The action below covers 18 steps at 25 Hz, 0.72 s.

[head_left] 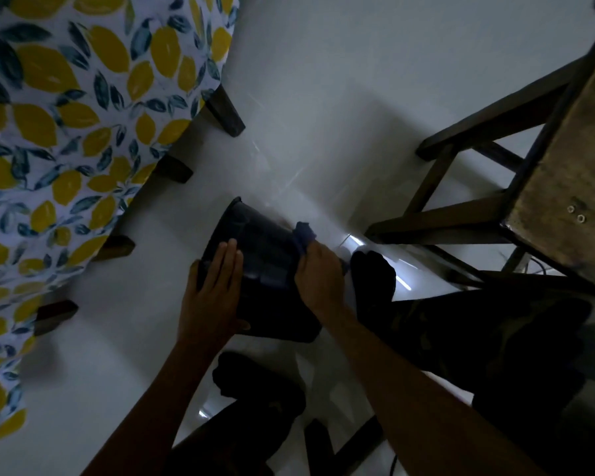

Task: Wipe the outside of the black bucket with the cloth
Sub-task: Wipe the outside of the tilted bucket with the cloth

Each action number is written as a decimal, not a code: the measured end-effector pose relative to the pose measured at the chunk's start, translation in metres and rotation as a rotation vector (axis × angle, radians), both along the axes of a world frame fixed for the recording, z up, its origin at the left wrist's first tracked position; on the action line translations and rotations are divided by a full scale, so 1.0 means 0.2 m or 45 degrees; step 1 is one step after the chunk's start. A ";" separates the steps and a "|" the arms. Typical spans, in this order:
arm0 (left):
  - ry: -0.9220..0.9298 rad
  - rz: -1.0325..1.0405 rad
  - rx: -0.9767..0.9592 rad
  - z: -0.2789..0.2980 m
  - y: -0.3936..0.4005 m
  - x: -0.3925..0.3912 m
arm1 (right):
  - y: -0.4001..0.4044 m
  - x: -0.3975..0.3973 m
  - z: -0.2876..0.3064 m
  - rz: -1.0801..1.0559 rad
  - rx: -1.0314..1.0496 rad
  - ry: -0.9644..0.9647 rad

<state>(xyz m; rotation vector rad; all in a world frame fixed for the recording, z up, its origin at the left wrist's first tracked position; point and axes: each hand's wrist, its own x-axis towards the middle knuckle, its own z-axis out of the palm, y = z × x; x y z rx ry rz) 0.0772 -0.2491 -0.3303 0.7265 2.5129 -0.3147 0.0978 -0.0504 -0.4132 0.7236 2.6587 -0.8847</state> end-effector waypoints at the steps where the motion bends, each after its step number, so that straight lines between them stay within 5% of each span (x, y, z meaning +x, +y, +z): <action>1: 0.014 -0.004 0.013 -0.01 -0.01 0.01 | -0.06 0.12 0.05 0.035 0.011 0.058; 4: 0.047 -0.021 0.048 -0.01 -0.02 0.04 | -0.10 0.33 0.14 0.131 0.015 0.092; 8: 0.066 -0.140 0.175 0.03 0.05 -0.03 | 0.00 0.28 0.06 -0.091 -0.229 0.137; 13: -0.087 0.108 0.175 0.05 0.21 -0.23 | 0.04 0.27 0.08 -0.141 -0.368 0.187; 18: -0.099 0.039 0.199 0.06 0.26 -0.33 | 0.07 0.24 0.10 -0.182 -0.369 0.252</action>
